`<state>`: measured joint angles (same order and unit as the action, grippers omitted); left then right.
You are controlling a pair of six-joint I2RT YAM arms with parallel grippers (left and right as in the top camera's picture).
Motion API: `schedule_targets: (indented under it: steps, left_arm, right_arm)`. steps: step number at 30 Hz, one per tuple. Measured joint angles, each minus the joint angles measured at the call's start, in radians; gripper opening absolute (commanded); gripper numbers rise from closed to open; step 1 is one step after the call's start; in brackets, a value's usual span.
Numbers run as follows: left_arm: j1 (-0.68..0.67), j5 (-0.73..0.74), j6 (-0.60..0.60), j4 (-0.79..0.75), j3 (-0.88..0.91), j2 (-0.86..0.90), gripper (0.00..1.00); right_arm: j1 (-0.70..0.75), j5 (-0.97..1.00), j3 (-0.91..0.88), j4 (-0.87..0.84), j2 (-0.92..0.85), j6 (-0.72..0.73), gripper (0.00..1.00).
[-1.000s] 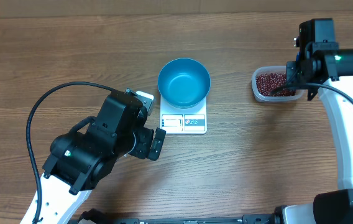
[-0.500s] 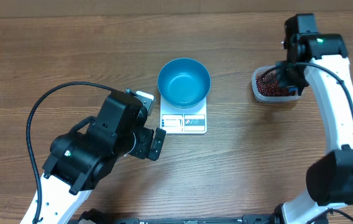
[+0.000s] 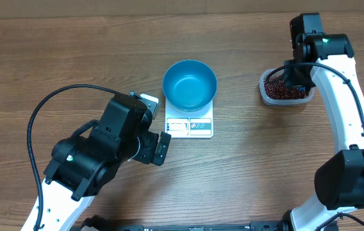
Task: Scoop item into bowl and weigh 150g on scale
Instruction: 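Drag the blue scoop through the beans to fill it, right gripper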
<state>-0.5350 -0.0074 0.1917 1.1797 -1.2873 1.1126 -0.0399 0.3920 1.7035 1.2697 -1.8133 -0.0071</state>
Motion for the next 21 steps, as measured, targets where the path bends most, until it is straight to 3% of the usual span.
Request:
schedule_targets:
  steps: [21]
  left_arm:
    - [0.0, 0.0, 0.0, 0.0, 0.0, 0.0, 0.99]
  right_arm:
    - [-0.009, 0.026, 0.0, 0.006, -0.03, 0.023, 0.04]
